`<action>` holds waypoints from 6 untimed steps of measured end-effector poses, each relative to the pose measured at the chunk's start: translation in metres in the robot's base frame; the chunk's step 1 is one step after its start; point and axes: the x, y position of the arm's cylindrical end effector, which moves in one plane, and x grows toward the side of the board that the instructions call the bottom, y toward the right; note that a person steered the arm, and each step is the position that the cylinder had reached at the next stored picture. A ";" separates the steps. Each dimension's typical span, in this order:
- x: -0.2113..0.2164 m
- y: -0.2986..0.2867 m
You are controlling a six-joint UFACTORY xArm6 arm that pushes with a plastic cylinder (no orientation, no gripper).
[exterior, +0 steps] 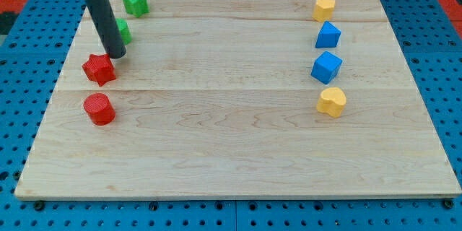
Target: Push the red blocks to the bottom side
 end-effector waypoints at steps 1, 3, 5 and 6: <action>0.043 0.035; 0.055 0.084; -0.018 -0.019; 0.008 -0.042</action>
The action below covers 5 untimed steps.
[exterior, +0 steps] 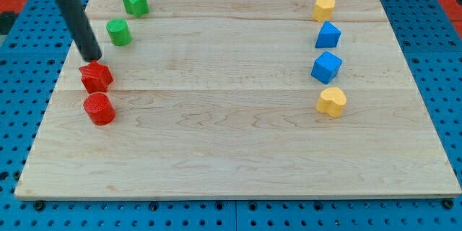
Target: Push the red blocks to the bottom side
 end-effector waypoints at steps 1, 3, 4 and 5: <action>0.045 0.017; 0.099 0.033; 0.123 0.086; 0.139 0.148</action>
